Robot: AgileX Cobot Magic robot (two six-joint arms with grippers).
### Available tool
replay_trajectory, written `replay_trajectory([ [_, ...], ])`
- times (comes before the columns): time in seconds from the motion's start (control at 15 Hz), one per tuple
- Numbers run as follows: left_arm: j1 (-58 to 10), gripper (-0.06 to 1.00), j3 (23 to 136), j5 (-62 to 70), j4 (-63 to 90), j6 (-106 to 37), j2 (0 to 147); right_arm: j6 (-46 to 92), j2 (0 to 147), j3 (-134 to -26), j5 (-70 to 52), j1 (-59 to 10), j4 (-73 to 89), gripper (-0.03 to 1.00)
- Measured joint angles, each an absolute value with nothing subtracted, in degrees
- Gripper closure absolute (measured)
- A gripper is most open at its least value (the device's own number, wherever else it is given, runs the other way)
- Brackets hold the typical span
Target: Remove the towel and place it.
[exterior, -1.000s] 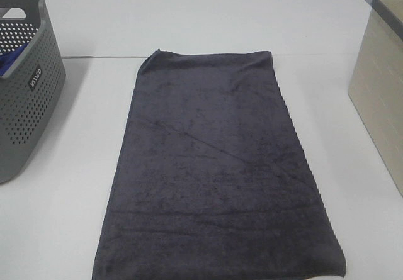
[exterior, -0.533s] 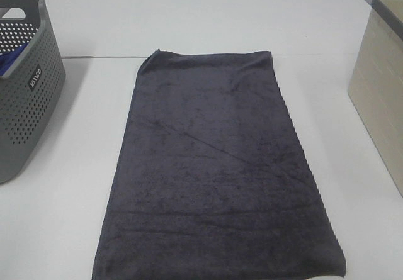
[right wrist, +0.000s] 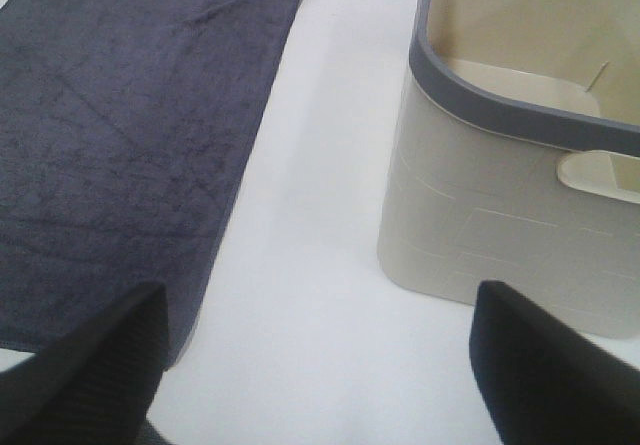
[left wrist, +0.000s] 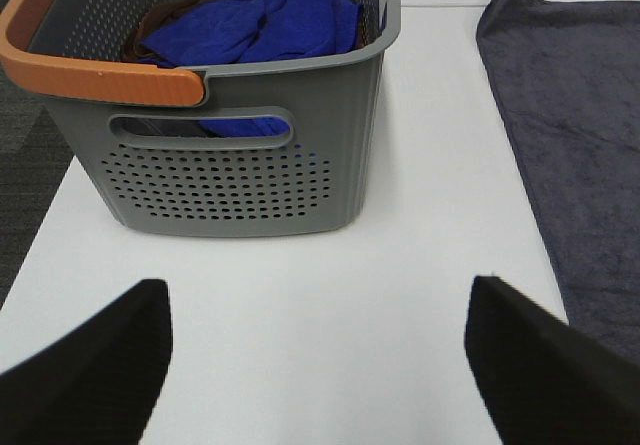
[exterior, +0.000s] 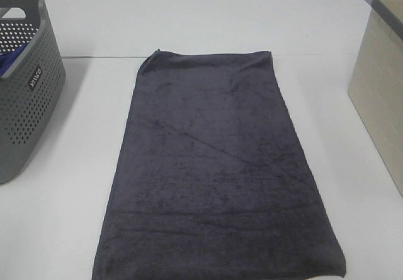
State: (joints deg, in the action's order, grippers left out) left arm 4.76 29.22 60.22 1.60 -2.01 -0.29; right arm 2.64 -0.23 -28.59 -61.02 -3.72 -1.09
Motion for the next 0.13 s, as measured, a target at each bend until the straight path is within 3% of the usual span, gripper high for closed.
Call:
replay_trajectory([
  [0.13,4.76,0.19,29.22,60.22,1.60,-2.01,-0.29,2.64,-0.23,-28.59,-61.02,-3.72,-1.09,0.17],
])
